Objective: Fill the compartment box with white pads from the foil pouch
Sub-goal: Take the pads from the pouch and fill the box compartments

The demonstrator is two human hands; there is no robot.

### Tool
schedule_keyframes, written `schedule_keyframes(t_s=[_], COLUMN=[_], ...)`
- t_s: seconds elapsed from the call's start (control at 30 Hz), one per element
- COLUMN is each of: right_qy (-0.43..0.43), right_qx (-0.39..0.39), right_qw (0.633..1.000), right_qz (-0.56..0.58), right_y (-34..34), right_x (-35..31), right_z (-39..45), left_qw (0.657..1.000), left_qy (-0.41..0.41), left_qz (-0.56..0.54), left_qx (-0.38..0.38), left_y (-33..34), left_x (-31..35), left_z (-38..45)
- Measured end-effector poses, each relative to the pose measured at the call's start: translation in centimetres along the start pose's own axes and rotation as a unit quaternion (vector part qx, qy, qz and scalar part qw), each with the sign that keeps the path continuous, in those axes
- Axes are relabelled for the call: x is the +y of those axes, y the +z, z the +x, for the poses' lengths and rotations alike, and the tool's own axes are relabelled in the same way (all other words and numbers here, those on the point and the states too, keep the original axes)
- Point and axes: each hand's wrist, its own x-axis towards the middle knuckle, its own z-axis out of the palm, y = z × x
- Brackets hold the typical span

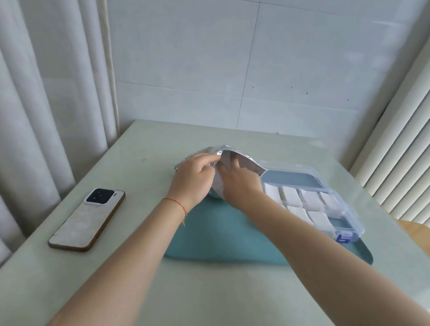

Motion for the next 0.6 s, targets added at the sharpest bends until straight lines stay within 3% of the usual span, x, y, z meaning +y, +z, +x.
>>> schedule_keyframes(t_s=[0.13, 0.3, 0.6], right_qy=[-0.007, 0.023, -0.009], right_qx=[-0.005, -0.056, -0.018], right_qw=[1.0, 0.998, 0.998], right_qz=[-0.027, 0.03, 0.051], right_y=[-0.3, -0.7, -0.7], right_x=[0.7, 1.0, 1.3], right_z=[1.0, 2.1, 1.3], left_qw=[1.0, 0.999, 0.998], left_qy=[-0.007, -0.005, -0.024], left_qz=[-0.02, -0.042, -0.059], left_qx=[-0.007, -0.009, 0.005], left_y=[-0.1, 0.3, 0.4], left_x=[0.6, 1.0, 1.1], left_z=[0.6, 0.5, 0.8])
